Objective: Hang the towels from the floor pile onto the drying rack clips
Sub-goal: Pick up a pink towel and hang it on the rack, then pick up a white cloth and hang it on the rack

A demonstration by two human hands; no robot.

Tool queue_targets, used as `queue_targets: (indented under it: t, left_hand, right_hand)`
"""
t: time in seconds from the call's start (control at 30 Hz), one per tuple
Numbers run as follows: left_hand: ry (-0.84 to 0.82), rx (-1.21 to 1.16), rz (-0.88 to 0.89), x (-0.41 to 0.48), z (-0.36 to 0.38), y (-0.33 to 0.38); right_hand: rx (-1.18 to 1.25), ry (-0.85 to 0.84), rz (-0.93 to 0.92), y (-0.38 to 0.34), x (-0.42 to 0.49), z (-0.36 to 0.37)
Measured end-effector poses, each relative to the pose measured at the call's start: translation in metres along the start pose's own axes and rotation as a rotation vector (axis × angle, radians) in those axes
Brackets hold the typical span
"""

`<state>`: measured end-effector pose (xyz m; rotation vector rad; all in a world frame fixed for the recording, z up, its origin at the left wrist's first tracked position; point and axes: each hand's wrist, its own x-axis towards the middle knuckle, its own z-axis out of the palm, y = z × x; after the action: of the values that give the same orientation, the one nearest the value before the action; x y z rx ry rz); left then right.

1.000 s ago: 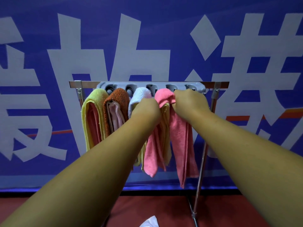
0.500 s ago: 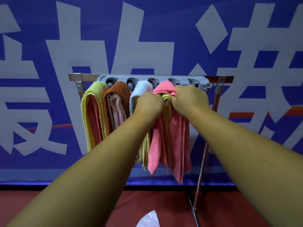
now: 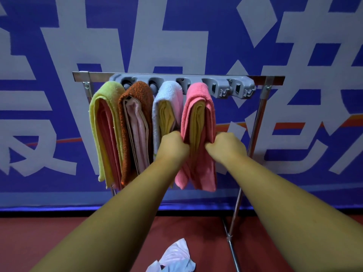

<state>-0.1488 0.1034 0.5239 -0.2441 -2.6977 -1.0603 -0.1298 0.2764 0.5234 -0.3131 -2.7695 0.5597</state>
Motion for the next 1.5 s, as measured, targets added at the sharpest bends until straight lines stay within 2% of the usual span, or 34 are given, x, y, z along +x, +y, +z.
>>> queue_targets:
  t: [0.23,0.43,0.6,0.73,0.83,1.0,1.17,1.5]
  left_hand:
    - [0.194,0.212,0.028,0.000,0.009,-0.018]
    - [0.067,0.108,0.036,-0.003,0.027,-0.026]
    - [-0.020,0.002,0.021,-0.006,0.048,-0.041]
    - [-0.172,-0.004,0.043,-0.011,0.065,-0.056]
    - [-0.216,0.035,0.020,-0.015,0.081,-0.073]
    - [-0.257,0.092,-0.045,-0.030,0.106,-0.105]
    - [-0.370,0.085,-0.123,-0.047,0.128,-0.131]
    - [-0.770,0.078,-0.351,-0.112,0.211,-0.231]
  right_hand:
    - [-0.029,0.193,0.068,0.024,0.013,0.012]
    - [0.129,0.160,0.056,0.033,0.015,0.032]
    - [0.268,0.020,0.012,0.027,0.009,0.052]
    - [0.263,-0.117,-0.031,0.026,-0.008,0.070]
    - [0.247,-0.201,0.000,0.030,-0.025,0.083]
    - [0.217,-0.292,0.068,0.049,-0.048,0.108]
    - [0.191,-0.359,0.191,0.074,-0.066,0.139]
    - [0.339,-0.695,0.449,0.116,-0.131,0.271]
